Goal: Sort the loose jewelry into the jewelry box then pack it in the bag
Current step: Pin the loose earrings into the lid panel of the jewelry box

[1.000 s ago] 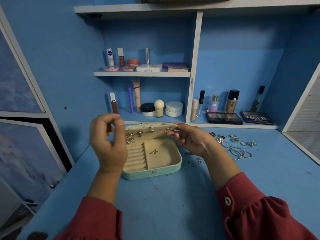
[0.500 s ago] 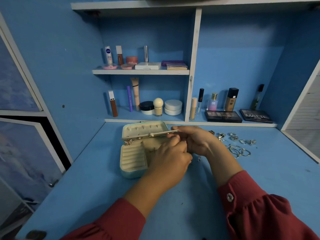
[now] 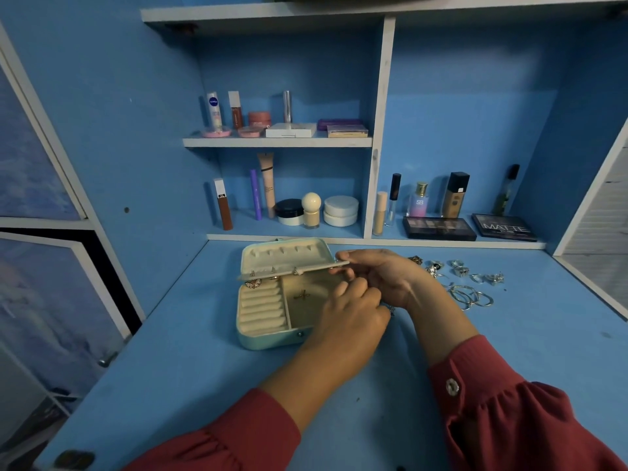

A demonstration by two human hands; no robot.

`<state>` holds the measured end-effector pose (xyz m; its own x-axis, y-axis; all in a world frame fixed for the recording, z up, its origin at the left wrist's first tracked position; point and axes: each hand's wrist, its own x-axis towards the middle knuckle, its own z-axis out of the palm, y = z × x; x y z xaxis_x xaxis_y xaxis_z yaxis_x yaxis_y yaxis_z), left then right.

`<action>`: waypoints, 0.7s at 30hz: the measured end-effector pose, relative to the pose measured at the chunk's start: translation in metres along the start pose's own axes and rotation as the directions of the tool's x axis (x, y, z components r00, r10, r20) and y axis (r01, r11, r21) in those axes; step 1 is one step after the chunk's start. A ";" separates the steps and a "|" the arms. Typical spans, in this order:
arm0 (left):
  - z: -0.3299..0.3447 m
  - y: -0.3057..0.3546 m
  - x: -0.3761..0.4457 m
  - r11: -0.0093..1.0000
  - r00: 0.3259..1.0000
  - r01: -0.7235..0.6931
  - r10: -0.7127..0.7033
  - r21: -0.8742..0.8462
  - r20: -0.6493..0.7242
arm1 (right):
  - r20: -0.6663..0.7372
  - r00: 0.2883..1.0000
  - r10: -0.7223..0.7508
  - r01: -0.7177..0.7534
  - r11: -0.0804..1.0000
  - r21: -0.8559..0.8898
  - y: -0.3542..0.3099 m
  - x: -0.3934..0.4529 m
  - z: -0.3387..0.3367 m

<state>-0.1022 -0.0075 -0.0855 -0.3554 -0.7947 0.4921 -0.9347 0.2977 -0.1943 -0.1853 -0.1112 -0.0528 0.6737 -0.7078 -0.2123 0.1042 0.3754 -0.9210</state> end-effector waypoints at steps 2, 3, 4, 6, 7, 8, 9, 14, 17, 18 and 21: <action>0.000 0.000 0.000 1.000 1.000 -0.001 0.002 0.013 -0.010 | -0.003 1.000 0.001 -0.001 1.000 0.002 -0.001 -0.001 0.001; 0.000 0.000 0.000 1.000 1.000 -0.002 0.002 0.020 -0.013 | 0.000 1.000 0.001 -0.001 1.000 0.006 -0.001 -0.002 0.001; 0.001 0.001 0.000 1.000 1.000 -0.003 0.003 0.027 -0.015 | 0.006 1.000 0.002 -0.002 1.000 0.005 -0.001 -0.003 0.002; 0.001 0.001 0.000 1.000 1.000 -0.005 0.005 0.026 -0.013 | 0.020 1.000 0.004 -0.004 1.000 -0.006 -0.001 -0.005 0.003; 0.001 0.001 0.000 1.000 1.000 -0.005 0.006 0.019 -0.008 | 0.025 1.000 0.005 -0.004 1.000 -0.013 -0.001 -0.006 0.003; 0.000 0.001 0.000 1.000 1.000 -0.007 0.007 0.012 -0.004 | 0.028 1.000 0.004 -0.003 1.000 -0.021 -0.001 -0.006 0.002; 0.000 0.001 -0.001 1.000 1.000 -0.007 0.007 0.002 -0.001 | 0.030 1.000 0.002 -0.001 1.000 -0.028 -0.001 -0.007 0.003; -0.001 -0.001 -0.007 0.999 1.000 -0.001 0.002 -0.046 0.018 | -0.003 1.000 0.000 -0.001 0.999 -0.039 0.000 -0.006 0.002; 0.001 -0.002 -0.007 0.999 0.999 0.012 -0.010 -0.040 0.036 | -0.027 0.999 0.018 -0.019 0.999 -0.030 0.001 -0.006 0.002; 0.000 -0.002 -0.007 0.999 0.999 0.010 -0.009 -0.033 0.044 | -0.029 0.999 0.023 -0.023 1.000 -0.020 0.001 -0.006 0.002; -0.001 -0.001 -0.009 1.000 0.998 -0.004 0.004 0.004 0.055 | -0.029 0.999 0.017 -0.017 1.000 0.006 0.000 -0.007 0.003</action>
<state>-0.0977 -0.0003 -0.0888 -0.3581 -0.8216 0.4436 -0.9331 0.2988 -0.2000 -0.1882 -0.1041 -0.0505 0.6539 -0.7183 -0.2375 0.0968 0.3908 -0.9154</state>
